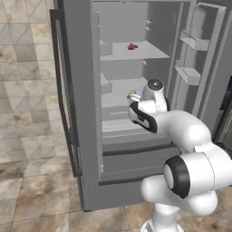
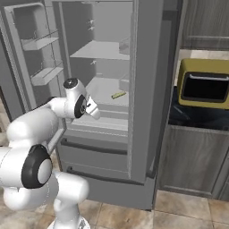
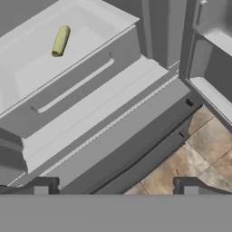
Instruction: Retrieve the butter from the fridge and place it on a plate on the dining table. Then retrieve the butter knife by the fridge and place it near the plate.
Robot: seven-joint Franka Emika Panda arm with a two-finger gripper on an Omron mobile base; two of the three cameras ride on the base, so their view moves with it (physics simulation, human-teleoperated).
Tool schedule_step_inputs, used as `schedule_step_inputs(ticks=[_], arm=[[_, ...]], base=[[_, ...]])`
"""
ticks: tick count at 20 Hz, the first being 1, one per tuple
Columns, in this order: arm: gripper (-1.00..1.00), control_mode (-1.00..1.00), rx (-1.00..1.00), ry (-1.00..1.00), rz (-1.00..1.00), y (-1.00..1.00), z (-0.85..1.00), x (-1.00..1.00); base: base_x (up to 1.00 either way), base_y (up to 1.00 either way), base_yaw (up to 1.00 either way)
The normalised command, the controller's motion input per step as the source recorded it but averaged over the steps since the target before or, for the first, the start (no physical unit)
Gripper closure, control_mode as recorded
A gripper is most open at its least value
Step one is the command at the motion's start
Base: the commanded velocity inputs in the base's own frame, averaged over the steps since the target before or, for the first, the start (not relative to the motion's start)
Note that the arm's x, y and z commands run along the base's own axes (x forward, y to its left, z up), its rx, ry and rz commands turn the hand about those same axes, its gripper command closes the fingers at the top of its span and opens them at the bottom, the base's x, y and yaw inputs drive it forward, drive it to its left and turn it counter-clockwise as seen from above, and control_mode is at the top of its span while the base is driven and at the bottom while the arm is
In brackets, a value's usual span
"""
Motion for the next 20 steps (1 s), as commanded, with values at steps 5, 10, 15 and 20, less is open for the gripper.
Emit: schedule_step_inputs(ticks=[5, 10, 15, 20], arm=[[-1.0, 1.0, 0.0, 0.0, 0.0, 0.0, 0.0, 0.0], [-1.0, 1.0, 0.0, 0.0, 0.0, 0.0, 0.0, 0.0], [-1.0, 1.0, 0.0, 0.0, 0.0, 0.0, 0.0, 0.0], [-1.0, 1.0, 0.0, 0.0, 0.0, 0.0, 0.0, 0.0]], base=[[0.31, -0.51, 0.0], [0.35, -0.58, 0.0], [0.08, 0.08, 0.0], [0.03, 0.32, 0.0]])
